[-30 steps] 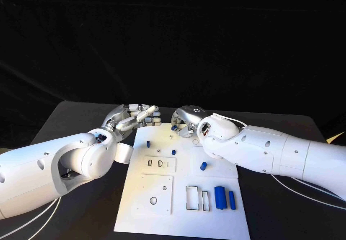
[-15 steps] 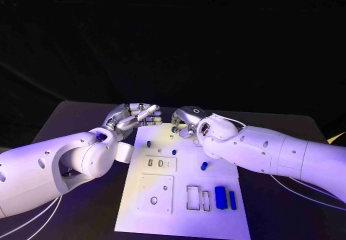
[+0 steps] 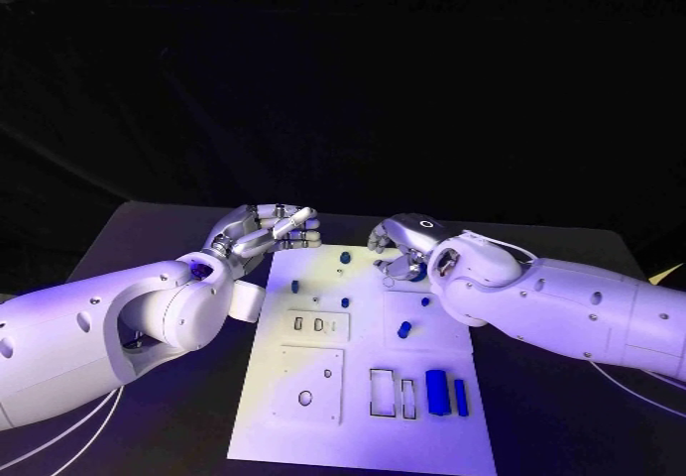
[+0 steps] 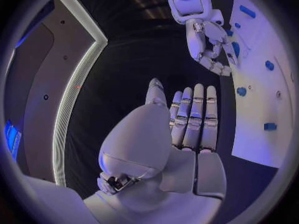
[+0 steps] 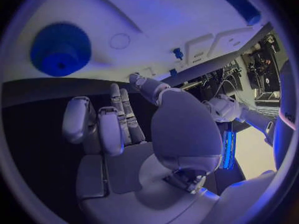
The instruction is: Assemble the parts on the task board
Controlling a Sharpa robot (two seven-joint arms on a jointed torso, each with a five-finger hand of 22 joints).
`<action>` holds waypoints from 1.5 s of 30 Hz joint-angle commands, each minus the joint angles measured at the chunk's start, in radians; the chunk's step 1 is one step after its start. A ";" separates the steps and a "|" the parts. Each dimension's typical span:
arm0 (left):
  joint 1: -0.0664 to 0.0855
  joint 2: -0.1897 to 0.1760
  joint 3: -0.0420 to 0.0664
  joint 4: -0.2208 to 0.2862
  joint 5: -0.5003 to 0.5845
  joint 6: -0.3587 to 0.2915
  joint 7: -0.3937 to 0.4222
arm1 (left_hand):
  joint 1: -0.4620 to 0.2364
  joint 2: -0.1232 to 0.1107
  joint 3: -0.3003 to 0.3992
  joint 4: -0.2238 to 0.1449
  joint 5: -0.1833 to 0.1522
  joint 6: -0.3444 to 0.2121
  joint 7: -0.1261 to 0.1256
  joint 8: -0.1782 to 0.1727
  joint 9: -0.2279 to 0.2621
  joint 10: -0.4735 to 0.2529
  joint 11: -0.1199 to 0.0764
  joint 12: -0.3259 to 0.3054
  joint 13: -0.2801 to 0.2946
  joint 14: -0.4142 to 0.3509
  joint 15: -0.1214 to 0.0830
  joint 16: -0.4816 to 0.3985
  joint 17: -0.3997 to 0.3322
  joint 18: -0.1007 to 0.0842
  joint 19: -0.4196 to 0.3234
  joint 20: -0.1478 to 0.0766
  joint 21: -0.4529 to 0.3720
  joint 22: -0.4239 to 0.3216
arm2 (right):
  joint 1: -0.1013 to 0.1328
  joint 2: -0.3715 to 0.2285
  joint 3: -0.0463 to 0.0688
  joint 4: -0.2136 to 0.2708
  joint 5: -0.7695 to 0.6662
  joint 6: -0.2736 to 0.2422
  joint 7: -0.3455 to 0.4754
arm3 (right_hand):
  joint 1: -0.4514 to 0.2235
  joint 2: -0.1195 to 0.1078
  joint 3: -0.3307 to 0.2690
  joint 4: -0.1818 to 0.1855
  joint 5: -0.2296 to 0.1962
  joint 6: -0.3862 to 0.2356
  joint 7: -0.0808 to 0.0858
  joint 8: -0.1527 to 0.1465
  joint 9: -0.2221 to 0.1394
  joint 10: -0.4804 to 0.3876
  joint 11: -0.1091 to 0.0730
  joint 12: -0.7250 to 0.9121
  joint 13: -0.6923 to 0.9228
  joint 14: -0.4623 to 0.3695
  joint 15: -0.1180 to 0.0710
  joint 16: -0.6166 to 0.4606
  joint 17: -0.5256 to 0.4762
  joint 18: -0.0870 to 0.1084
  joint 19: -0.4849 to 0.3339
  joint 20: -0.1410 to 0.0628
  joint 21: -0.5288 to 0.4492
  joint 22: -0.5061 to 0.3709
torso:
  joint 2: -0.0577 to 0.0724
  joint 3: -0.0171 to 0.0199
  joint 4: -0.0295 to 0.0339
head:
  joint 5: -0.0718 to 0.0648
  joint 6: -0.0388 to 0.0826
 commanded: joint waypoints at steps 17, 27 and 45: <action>0.001 0.006 0.000 -0.018 0.007 0.025 0.007 | 0.002 0.010 -0.010 -0.001 -0.007 -0.005 0.000 -0.005 0.003 -0.010 0.002 -0.003 -0.002 -0.006 0.000 -0.007 0.003 0.011 0.004 0.005 -0.005 -0.002 | 0.010 -0.181 0.003 0.081 0.217 0.055 -0.069 | 0.084 -0.016 -0.336 0.172 -0.019 -0.060 -0.033 -0.037 0.042 0.023 -0.055 0.531 0.504 0.053 -0.054 0.069 0.109 -0.020 0.081 -0.044 0.054 0.112 | -0.012 0.0095 -0.0220 | -0.004 -0.002; 0.000 0.009 0.000 -0.022 0.008 0.027 0.006 | 0.002 0.011 -0.011 -0.001 -0.008 -0.005 0.000 -0.005 0.004 -0.010 0.002 -0.002 -0.002 -0.007 0.000 -0.008 0.004 0.011 0.004 0.006 -0.006 -0.002 | 0.001 -0.130 0.002 0.018 0.252 0.082 -0.060 | 0.116 -0.019 -0.332 0.224 0.009 -0.046 -0.032 -0.041 0.054 0.136 -0.056 1.019 0.938 0.079 -0.050 0.128 0.254 -0.036 0.128 -0.042 0.106 0.185 | -0.011 0.0067 -0.0186 | -0.003 -0.005; 0.000 0.009 0.000 -0.023 0.008 0.028 0.004 | 0.002 0.011 -0.011 -0.001 -0.008 -0.005 0.000 -0.005 0.004 -0.010 0.002 -0.002 -0.002 -0.007 0.000 -0.008 0.004 0.011 0.004 0.006 -0.006 -0.002 | -0.010 -0.089 0.002 -0.025 0.281 0.110 -0.048 | 0.117 -0.017 -0.315 0.236 0.018 -0.035 -0.032 -0.040 0.058 0.192 -0.054 1.142 1.051 0.091 -0.048 0.147 0.317 -0.042 0.143 -0.039 0.122 0.208 | -0.010 0.0094 -0.0184 | -0.002 -0.012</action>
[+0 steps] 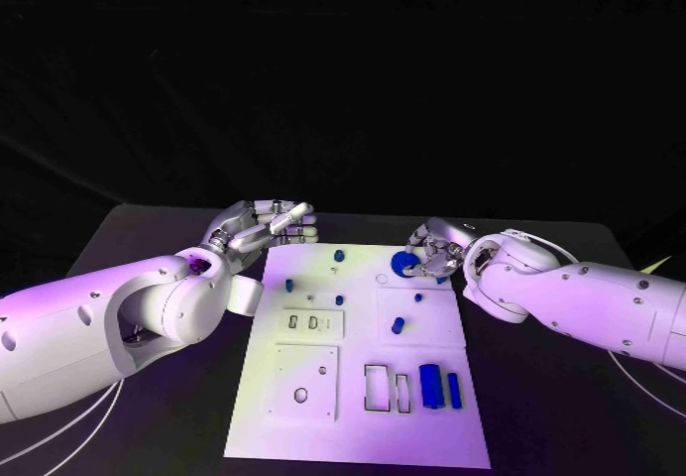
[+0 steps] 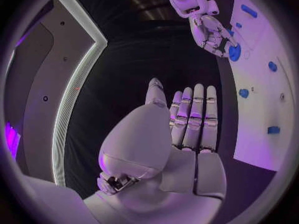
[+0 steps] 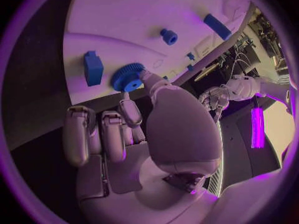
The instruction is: Assemble the parts on the task board
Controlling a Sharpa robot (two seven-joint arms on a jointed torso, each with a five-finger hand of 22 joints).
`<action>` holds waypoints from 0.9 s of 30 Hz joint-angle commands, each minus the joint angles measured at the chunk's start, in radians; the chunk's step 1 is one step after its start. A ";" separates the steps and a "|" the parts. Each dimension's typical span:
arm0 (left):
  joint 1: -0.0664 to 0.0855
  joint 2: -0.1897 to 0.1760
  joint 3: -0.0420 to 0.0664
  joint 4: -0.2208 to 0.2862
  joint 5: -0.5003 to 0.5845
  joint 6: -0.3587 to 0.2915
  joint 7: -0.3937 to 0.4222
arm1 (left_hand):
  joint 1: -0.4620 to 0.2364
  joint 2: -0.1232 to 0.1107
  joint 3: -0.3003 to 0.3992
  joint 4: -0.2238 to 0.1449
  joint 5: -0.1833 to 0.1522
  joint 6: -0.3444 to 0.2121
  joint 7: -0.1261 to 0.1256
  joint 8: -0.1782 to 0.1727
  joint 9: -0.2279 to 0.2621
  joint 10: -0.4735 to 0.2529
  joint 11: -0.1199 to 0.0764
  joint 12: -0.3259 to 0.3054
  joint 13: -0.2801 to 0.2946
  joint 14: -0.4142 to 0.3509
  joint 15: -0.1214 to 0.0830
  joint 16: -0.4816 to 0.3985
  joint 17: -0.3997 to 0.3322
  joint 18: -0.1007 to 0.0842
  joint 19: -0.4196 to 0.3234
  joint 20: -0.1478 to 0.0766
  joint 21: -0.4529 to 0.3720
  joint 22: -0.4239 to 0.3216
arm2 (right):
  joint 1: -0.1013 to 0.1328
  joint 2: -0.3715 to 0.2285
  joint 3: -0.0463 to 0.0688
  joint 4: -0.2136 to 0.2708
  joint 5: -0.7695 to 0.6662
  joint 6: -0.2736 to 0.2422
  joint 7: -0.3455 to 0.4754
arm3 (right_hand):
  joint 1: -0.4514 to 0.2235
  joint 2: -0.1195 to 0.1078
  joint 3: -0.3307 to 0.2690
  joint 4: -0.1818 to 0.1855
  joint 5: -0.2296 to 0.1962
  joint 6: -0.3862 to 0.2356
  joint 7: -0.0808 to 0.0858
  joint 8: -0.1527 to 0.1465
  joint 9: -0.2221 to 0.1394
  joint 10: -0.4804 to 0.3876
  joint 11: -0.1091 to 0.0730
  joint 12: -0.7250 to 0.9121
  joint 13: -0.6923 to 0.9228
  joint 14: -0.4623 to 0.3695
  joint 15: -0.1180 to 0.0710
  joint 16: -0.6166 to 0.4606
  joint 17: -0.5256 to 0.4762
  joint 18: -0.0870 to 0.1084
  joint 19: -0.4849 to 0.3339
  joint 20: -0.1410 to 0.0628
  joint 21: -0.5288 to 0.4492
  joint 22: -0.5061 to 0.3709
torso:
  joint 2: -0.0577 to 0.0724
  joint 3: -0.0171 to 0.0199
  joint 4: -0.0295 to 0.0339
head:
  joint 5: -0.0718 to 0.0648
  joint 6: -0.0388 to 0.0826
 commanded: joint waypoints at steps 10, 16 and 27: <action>0.001 0.002 0.001 0.001 0.003 0.018 0.004 | 0.003 0.013 -0.006 0.000 -0.004 -0.005 0.000 -0.005 0.003 -0.007 -0.002 -0.002 -0.001 -0.007 0.000 -0.005 0.003 0.011 0.004 0.006 -0.006 -0.002 | -0.006 0.009 -0.001 -0.017 0.011 0.041 0.006 | 0.026 0.015 0.054 -0.002 0.029 0.033 -0.003 0.001 0.001 0.025 -0.005 0.046 0.040 0.093 -0.002 0.009 0.212 -0.013 0.014 0.002 0.014 0.134 | 0.001 0.0014 0.0008 | 0.000 -0.003; 0.001 0.001 0.001 0.000 0.003 0.018 0.003 | 0.003 0.013 -0.006 0.000 -0.004 -0.005 0.000 -0.005 0.003 -0.007 -0.002 -0.002 -0.001 -0.007 0.000 -0.005 0.003 0.011 0.004 0.006 -0.006 -0.002 | -0.006 0.009 -0.001 -0.017 -0.002 0.020 0.021 | 0.055 0.036 0.162 -0.041 0.054 0.090 -0.015 0.016 0.005 0.058 -0.016 0.091 0.084 0.095 -0.011 0.011 0.220 -0.016 0.023 -0.005 0.025 0.149 | 0.001 0.0013 -0.0008 | 0.001 -0.005; 0.001 0.002 0.001 -0.001 0.003 0.020 0.002 | 0.003 0.013 -0.006 0.000 -0.004 -0.005 0.000 -0.005 0.003 -0.007 -0.002 -0.002 -0.001 -0.007 0.000 -0.005 0.003 0.011 0.004 0.006 -0.006 -0.002 | -0.009 0.009 -0.001 0.015 -0.130 -0.102 0.005 | 0.011 0.014 0.226 -0.079 0.011 0.131 -0.028 0.028 0.018 0.101 -0.027 0.140 0.135 0.096 -0.020 0.013 0.226 -0.021 0.034 -0.015 0.036 0.165 | 0.000 0.0012 0.0002 | -0.002 -0.003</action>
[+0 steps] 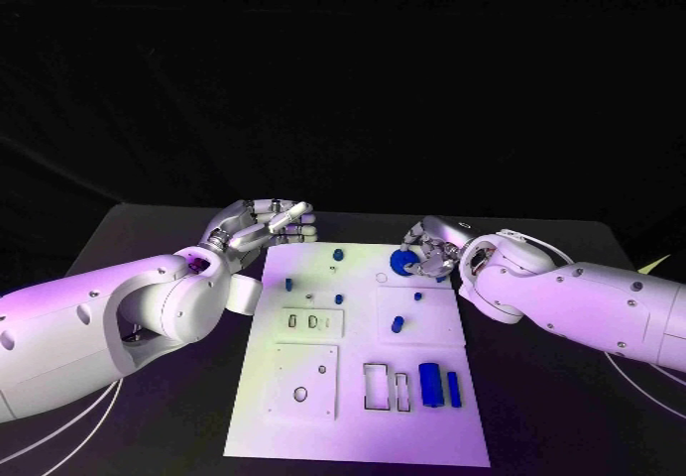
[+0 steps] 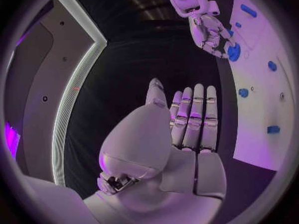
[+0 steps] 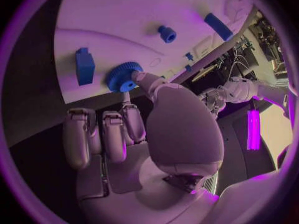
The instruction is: Assemble the parts on the task board
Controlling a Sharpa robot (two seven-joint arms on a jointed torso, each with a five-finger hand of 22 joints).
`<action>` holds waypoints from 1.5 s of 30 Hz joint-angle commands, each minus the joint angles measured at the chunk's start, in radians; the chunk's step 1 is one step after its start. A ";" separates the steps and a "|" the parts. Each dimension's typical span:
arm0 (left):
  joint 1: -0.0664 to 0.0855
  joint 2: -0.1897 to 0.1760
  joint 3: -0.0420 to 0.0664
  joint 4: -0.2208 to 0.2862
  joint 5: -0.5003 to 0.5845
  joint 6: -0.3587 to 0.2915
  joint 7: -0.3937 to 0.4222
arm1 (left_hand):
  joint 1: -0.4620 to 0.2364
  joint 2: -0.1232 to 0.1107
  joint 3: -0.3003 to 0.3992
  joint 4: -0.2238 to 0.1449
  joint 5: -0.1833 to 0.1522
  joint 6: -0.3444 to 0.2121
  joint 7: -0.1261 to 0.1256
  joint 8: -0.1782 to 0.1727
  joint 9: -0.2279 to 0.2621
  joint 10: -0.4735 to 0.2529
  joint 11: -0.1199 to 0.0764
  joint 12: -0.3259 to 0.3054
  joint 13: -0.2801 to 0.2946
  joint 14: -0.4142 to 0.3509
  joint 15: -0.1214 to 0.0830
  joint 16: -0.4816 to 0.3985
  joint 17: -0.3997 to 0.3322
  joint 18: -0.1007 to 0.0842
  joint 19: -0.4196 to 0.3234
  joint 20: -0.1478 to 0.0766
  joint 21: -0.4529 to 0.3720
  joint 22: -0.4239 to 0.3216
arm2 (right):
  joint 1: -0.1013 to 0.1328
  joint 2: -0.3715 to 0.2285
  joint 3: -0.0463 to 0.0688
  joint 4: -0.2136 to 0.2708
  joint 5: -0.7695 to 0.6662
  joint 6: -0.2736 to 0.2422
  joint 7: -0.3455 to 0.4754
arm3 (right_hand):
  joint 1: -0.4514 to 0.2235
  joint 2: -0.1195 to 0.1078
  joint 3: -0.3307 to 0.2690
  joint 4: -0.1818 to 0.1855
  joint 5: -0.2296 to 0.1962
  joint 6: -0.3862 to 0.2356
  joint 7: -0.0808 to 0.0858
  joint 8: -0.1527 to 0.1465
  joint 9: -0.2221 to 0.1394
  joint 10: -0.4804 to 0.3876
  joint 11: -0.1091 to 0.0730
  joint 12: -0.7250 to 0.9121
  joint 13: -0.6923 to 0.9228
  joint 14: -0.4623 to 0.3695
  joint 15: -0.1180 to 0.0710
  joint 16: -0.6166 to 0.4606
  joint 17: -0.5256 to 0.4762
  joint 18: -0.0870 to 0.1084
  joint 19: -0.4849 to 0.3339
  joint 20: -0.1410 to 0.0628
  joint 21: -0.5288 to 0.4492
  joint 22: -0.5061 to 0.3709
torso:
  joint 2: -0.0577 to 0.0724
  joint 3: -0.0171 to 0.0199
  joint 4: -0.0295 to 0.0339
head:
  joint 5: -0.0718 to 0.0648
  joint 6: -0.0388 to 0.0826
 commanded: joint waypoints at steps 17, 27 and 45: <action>0.001 0.008 0.001 -0.004 0.003 0.020 0.005 | -0.002 0.008 -0.006 0.000 -0.004 -0.005 0.000 -0.005 0.001 -0.007 -0.002 -0.002 -0.001 -0.007 0.000 -0.005 0.001 0.011 0.004 0.006 -0.006 -0.001 | 0.006 0.065 0.002 0.117 -0.262 -0.128 -0.060 | -0.042 -0.007 0.011 0.001 -0.020 0.055 -0.022 0.022 0.023 0.023 0.001 0.021 0.053 0.097 -0.011 0.006 0.232 -0.025 0.031 -0.008 0.018 0.179 | 0.001 -0.0014 0.0032 | 0.004 0.005; 0.001 0.012 0.001 -0.005 0.003 0.020 0.005 | -0.002 0.008 -0.006 0.000 -0.004 -0.005 0.000 -0.005 0.001 -0.007 -0.002 -0.002 -0.001 -0.007 0.000 -0.005 0.001 0.011 0.004 0.006 -0.006 -0.001 | -0.005 0.162 -0.002 0.063 -0.267 -0.110 -0.062 | -0.043 -0.007 0.012 0.001 -0.020 0.054 -0.022 0.022 0.023 0.022 0.001 0.020 0.052 0.097 -0.011 0.006 0.232 -0.025 0.031 -0.009 0.017 0.178 | 0.002 -0.0014 0.0025 | 0.009 0.004; 0.001 0.016 0.001 -0.005 0.003 0.021 0.005 | -0.002 0.008 -0.006 0.000 -0.004 -0.005 0.000 -0.005 0.001 -0.007 -0.002 -0.002 -0.001 -0.007 0.000 -0.005 0.001 0.011 0.004 0.006 -0.006 -0.001 | -0.034 0.265 -0.005 -0.035 -0.239 -0.063 -0.058 | -0.056 -0.008 0.015 0.003 -0.017 0.046 -0.020 0.015 0.021 0.020 0.002 0.018 0.050 0.097 -0.010 0.006 0.229 -0.024 0.028 -0.009 0.014 0.176 | 0.002 -0.0009 0.0011 | 0.014 -0.001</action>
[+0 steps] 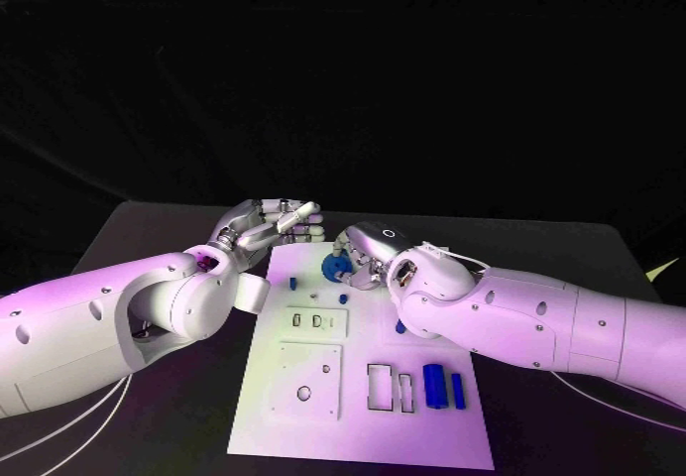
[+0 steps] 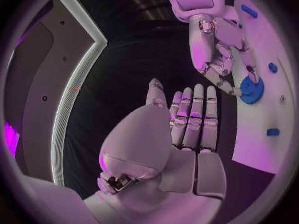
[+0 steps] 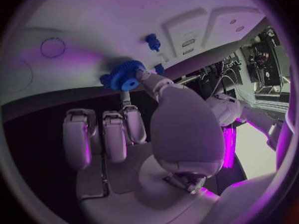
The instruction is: Assemble the parts on the task board
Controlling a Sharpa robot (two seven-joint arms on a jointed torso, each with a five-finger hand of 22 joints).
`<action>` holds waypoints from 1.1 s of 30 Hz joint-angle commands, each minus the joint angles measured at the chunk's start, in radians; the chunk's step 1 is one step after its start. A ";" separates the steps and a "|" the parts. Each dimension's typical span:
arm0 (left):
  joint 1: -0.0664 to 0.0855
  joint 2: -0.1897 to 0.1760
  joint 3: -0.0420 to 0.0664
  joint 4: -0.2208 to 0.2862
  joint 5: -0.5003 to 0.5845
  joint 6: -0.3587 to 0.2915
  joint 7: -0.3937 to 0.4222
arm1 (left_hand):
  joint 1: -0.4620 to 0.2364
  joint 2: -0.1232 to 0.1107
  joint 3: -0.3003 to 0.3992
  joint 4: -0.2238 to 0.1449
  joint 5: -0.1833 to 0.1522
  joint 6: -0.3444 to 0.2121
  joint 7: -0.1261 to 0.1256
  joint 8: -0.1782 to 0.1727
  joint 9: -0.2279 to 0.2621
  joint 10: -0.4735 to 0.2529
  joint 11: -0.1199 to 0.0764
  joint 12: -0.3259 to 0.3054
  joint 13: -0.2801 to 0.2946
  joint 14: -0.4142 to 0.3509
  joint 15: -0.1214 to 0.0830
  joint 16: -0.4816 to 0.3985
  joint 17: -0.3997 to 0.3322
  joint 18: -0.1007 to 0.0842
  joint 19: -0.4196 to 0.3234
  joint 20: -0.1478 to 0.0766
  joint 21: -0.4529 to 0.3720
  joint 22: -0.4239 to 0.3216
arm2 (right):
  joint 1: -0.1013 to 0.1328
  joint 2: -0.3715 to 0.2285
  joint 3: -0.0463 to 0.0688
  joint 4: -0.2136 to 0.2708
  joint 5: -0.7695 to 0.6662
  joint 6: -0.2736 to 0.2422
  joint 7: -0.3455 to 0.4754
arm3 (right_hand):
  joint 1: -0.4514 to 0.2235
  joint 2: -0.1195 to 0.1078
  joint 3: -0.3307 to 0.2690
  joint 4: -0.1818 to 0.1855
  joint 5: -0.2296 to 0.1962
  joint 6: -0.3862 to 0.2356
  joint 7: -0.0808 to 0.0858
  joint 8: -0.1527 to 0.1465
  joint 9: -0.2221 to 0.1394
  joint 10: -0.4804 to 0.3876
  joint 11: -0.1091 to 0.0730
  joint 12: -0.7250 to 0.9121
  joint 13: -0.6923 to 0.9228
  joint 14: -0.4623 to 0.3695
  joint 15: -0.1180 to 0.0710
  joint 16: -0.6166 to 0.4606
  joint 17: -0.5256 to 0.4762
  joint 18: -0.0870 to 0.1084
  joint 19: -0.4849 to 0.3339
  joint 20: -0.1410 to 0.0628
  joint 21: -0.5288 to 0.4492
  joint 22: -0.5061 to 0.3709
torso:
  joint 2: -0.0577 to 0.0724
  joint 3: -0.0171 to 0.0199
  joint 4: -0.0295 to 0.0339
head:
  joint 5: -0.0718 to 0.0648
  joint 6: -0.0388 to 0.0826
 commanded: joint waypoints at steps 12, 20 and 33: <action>0.001 0.002 0.001 0.001 0.002 0.018 0.005 | 0.000 0.013 -0.011 -0.001 -0.005 -0.008 0.001 -0.005 0.005 -0.009 -0.001 -0.002 -0.001 -0.009 0.001 -0.007 0.006 0.011 0.004 0.006 -0.007 -0.003 | -0.008 0.028 -0.001 -0.043 0.014 0.028 0.000 | -0.034 -0.013 0.012 -0.007 -0.004 -0.050 -0.002 -0.051 0.002 -0.049 0.025 -0.047 -0.007 0.101 0.010 0.006 0.232 -0.009 0.011 0.007 -0.017 0.163 | -0.001 0.0008 -0.0015 | 0.004 -0.003; 0.001 0.003 0.001 0.000 0.002 0.019 0.004 | 0.000 0.013 -0.011 -0.001 -0.005 -0.008 0.001 -0.005 0.005 -0.009 -0.001 -0.002 -0.001 -0.009 0.001 -0.007 0.006 0.011 0.004 0.006 -0.007 -0.003 | -0.008 0.030 -0.001 -0.056 0.023 0.029 0.001 | -0.052 -0.020 -0.005 -0.010 -0.019 -0.113 0.016 -0.089 -0.020 -0.083 0.042 -0.077 -0.042 0.102 0.027 0.008 0.240 -0.007 0.004 0.023 -0.026 0.157 | -0.001 0.0016 -0.0028 | 0.004 -0.002; 0.001 0.002 0.001 -0.001 0.002 0.018 0.003 | 0.000 0.014 -0.014 -0.001 -0.005 -0.009 0.001 -0.006 0.007 -0.010 -0.001 -0.002 -0.001 -0.009 0.001 -0.007 0.008 0.011 0.004 0.007 -0.008 -0.003 | -0.008 0.011 -0.002 -0.043 0.064 0.064 0.010 | -0.139 0.007 -0.085 0.067 0.028 -0.074 0.008 -0.071 -0.028 -0.054 0.038 -0.042 -0.009 0.106 0.025 0.013 0.258 -0.010 0.016 0.026 -0.016 0.172 | -0.001 0.0020 -0.0029 | 0.005 -0.004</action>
